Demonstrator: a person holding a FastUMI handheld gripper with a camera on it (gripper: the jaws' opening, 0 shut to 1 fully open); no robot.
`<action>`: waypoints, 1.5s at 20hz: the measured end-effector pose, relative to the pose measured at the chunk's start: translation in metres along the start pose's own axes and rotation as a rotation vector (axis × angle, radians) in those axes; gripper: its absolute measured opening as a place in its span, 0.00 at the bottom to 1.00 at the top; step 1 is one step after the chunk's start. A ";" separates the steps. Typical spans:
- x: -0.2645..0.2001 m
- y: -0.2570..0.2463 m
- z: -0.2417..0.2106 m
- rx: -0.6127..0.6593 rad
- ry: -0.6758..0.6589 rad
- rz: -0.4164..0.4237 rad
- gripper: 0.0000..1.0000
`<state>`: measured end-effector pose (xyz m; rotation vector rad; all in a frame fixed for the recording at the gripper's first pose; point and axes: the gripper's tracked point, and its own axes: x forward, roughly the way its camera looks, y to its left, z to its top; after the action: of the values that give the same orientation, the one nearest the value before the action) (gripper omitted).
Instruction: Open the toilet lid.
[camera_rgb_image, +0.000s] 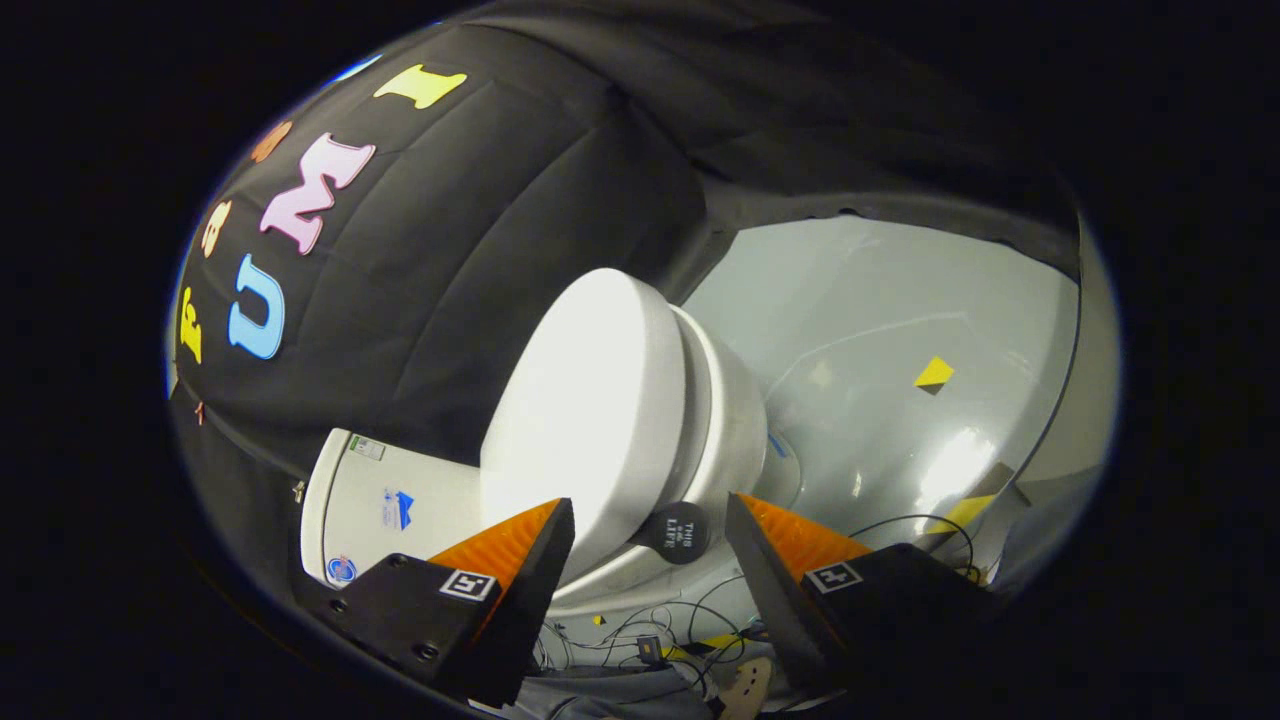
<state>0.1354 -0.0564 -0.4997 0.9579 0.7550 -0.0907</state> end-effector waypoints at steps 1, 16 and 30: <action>0.005 -0.003 -0.004 0.013 0.012 0.006 0.96; 0.045 -0.006 -0.036 0.124 0.071 0.104 0.33; 0.038 0.004 -0.026 0.070 -0.001 0.101 0.05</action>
<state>0.1514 -0.0242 -0.5297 1.0607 0.7054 -0.0295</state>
